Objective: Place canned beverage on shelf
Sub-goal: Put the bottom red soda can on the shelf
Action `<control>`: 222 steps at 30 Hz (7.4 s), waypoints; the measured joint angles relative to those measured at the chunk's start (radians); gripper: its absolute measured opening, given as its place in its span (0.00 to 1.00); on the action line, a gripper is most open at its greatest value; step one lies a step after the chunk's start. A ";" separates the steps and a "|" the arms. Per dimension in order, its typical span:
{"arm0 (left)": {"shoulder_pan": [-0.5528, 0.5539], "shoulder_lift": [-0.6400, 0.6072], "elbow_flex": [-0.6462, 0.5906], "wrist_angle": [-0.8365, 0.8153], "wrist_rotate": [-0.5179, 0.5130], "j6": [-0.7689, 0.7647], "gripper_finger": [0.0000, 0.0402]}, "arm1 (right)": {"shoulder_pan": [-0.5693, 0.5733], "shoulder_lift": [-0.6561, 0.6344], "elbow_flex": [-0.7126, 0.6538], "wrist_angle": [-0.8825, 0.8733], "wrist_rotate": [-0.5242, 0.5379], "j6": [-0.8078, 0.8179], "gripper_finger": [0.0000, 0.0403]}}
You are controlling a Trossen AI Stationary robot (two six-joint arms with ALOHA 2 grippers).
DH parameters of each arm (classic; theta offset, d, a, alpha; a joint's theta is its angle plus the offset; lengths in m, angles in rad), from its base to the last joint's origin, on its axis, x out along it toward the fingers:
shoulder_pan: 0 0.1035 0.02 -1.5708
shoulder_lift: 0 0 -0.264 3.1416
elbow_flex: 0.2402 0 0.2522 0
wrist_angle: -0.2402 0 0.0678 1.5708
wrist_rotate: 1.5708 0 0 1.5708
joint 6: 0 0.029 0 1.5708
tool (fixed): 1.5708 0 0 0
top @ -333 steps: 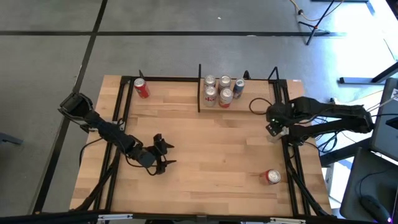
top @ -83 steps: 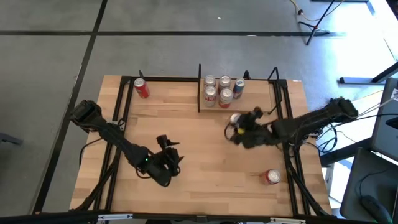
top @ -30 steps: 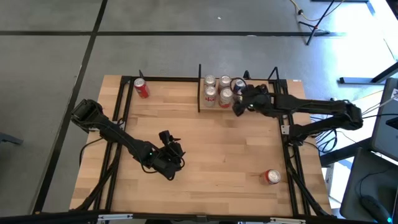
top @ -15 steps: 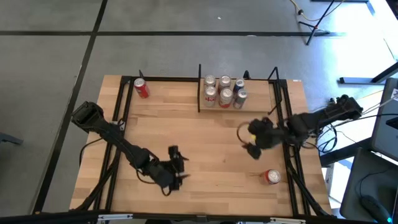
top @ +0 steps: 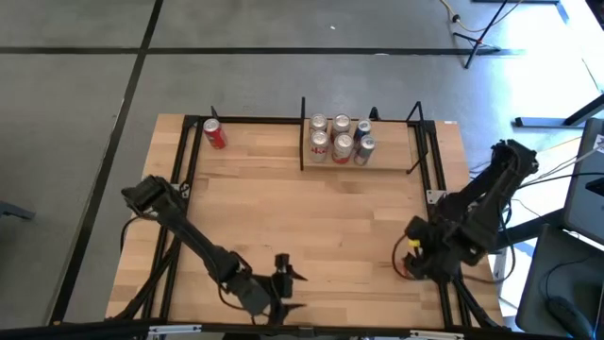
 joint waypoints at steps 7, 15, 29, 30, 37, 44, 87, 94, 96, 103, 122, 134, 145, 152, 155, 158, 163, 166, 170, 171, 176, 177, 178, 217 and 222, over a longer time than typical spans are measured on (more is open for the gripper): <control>-0.038 0.113 0.142 -0.030 0.003 -0.008 0.72 | 0.104 0.080 0.000 0.004 -0.026 0.071 0.93; -0.062 0.129 0.165 -0.028 0.000 -0.085 0.72 | 0.119 0.157 0.001 0.087 -0.052 0.064 0.93; -0.067 0.129 0.165 -0.029 -0.010 -0.087 0.72 | 0.117 0.199 -0.004 0.014 -0.052 0.036 0.93; -0.067 0.129 0.165 -0.029 -0.011 -0.087 0.72 | 0.117 0.198 -0.003 0.004 -0.052 0.037 0.93; -0.064 0.129 0.165 -0.029 -0.011 -0.079 0.72 | 0.112 0.189 -0.002 -0.036 -0.008 0.036 0.93; -0.064 0.129 0.165 -0.035 -0.011 -0.079 0.72 | 0.110 0.227 -0.004 -0.031 0.053 -0.262 0.93; -0.077 0.103 0.166 -0.085 0.044 0.129 0.72 | -0.208 0.440 -0.019 0.369 0.231 -1.086 0.67; -0.077 0.048 0.167 -0.229 0.033 0.179 0.72 | -0.227 0.378 -0.218 0.988 0.348 -1.226 0.67; -0.073 0.048 0.166 -0.254 0.032 0.194 0.72 | -0.250 0.380 -0.300 1.208 0.309 -1.270 0.67; -0.033 0.046 0.166 -0.284 0.079 0.206 0.72 | -0.320 0.380 -0.500 1.697 0.129 -1.316 0.67; -0.011 0.054 0.166 -0.264 0.130 0.176 0.72 | -0.342 0.169 -0.516 1.385 -0.040 -1.107 0.89; 0.086 0.138 0.165 -0.240 -0.033 0.119 0.72 | -0.254 0.062 -0.515 1.171 0.078 -0.879 0.84; 0.183 0.258 0.165 -0.270 -0.075 0.068 0.72 | -0.184 0.264 -0.516 1.248 0.225 -0.808 0.84; 0.210 0.260 0.165 -0.272 -0.156 0.070 0.72 | -0.185 0.302 -0.516 1.290 0.276 -0.824 0.84; 0.224 0.260 0.165 -0.274 -0.164 0.083 0.72 | -0.185 0.301 -0.516 1.295 0.310 -0.825 0.84; 0.243 0.260 0.165 -0.277 -0.149 0.102 0.72 | -0.185 0.301 -0.516 1.323 0.314 -0.826 0.84; 0.269 0.260 0.165 -0.264 -0.100 0.104 0.72 | -0.184 0.301 -0.516 1.359 0.325 -0.855 0.84; 0.271 0.260 0.165 -0.233 -0.068 0.110 0.72 | -0.184 0.301 -0.516 1.364 0.351 -0.857 0.84; 0.259 0.260 0.165 -0.159 0.017 0.171 0.72 | -0.184 0.302 -0.516 1.360 0.376 -0.856 0.84; 0.254 0.260 0.165 -0.139 0.045 0.182 0.72 | -0.184 0.301 -0.516 1.359 0.380 -0.855 0.84; 0.224 0.260 0.165 -0.085 0.095 0.228 0.72 | -0.184 0.301 -0.516 1.356 0.402 -0.855 0.84; 0.220 0.260 0.165 -0.084 0.096 0.232 0.72 | -0.183 0.301 -0.516 1.356 0.407 -0.855 0.84; 0.217 0.260 0.165 -0.084 0.096 0.233 0.72 | -0.183 0.301 -0.516 1.354 0.411 -0.856 0.84; 0.082 0.185 0.166 -0.335 0.039 0.097 0.72 | -0.185 0.077 -0.474 1.432 0.401 -1.142 0.84; 0.076 0.185 0.166 -0.328 0.008 0.101 0.72 | -0.222 0.108 -0.379 1.354 0.363 -1.191 0.84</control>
